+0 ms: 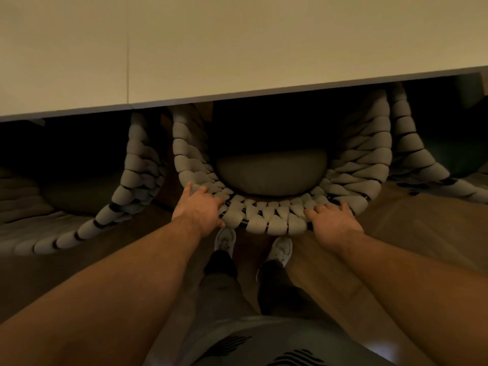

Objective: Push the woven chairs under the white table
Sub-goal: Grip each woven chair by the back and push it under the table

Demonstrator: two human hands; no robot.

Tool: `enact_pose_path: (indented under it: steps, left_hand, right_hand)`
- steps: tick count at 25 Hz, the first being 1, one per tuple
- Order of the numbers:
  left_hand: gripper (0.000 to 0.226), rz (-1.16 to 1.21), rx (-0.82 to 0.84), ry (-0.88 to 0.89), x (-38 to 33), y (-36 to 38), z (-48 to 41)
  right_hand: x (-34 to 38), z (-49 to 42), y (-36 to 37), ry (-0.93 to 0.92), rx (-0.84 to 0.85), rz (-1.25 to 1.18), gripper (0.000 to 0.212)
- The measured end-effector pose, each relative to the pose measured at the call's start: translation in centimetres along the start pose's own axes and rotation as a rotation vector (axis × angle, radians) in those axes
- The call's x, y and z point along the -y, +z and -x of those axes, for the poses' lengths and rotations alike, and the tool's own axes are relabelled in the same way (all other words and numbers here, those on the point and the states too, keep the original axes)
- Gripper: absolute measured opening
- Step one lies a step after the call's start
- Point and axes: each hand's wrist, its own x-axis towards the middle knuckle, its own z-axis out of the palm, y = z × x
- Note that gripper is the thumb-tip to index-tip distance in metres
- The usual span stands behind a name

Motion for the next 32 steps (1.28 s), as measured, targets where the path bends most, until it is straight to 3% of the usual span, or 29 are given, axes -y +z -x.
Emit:
enact_pose_path:
  steps: [5,14,22,28,32]
  left_hand:
    - [0.068,-0.009,0.013,0.008,2.6,1.7,2.0]
    - [0.063,0.057,0.075,0.024,3.6,4.7,5.1]
    - [0.055,0.046,0.018,0.081,5.4,3.9,3.6]
    - [0.063,0.108,0.028,0.042,6.9,1.6,1.3]
    - [0.058,0.051,0.025,0.093,6.7,2.0,1.9]
  right_hand:
    - [3.1,0.7,0.8,-0.142,0.037,0.036,0.055]
    - [5.3,1.3,1.4,-0.177,0.036,0.113,0.063]
    - [5.2,-0.4,-0.7,-0.147,0.028,0.122,0.061]
    - [6.2,-2.6,-3.0,-0.038,-0.004,0.112,0.056]
    - [6.2,-2.3,-1.7,0.025,0.016,0.119,0.06]
